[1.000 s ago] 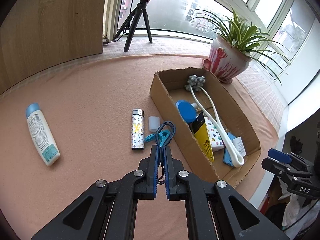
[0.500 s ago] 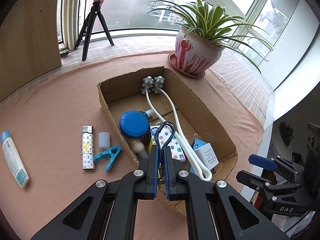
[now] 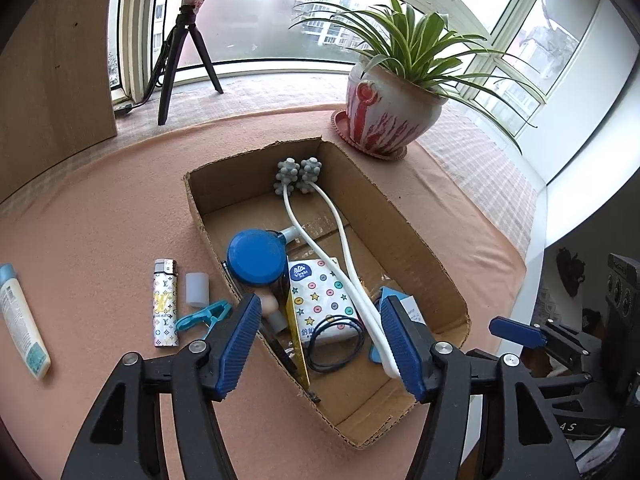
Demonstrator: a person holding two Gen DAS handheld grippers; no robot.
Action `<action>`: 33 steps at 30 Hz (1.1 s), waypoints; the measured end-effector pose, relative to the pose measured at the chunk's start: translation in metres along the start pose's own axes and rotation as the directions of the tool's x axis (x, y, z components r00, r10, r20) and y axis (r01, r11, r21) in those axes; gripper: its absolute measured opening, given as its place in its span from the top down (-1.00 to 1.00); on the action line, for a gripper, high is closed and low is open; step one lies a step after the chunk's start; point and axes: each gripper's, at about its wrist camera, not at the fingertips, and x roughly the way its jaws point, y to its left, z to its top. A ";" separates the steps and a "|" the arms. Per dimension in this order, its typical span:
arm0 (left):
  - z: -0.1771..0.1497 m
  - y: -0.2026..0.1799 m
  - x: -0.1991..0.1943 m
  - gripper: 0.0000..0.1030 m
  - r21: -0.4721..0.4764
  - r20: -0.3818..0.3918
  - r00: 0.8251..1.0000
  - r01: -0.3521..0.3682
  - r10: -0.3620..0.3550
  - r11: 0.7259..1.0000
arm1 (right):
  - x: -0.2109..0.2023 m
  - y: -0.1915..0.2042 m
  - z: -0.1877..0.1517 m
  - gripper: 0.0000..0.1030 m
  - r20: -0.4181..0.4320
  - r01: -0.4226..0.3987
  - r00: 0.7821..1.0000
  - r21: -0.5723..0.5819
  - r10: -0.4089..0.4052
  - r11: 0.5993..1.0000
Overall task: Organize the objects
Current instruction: 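Carry the cable loop into the box and open the left gripper, then move both tools toward the white lotion bottle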
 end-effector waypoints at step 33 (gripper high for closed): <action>-0.070 0.215 -0.073 -0.27 -0.319 -0.051 0.966 -0.255 0.252 0.913 | 0.019 0.112 0.021 -0.20 -0.034 -0.154 0.988 -0.148 0.150 0.977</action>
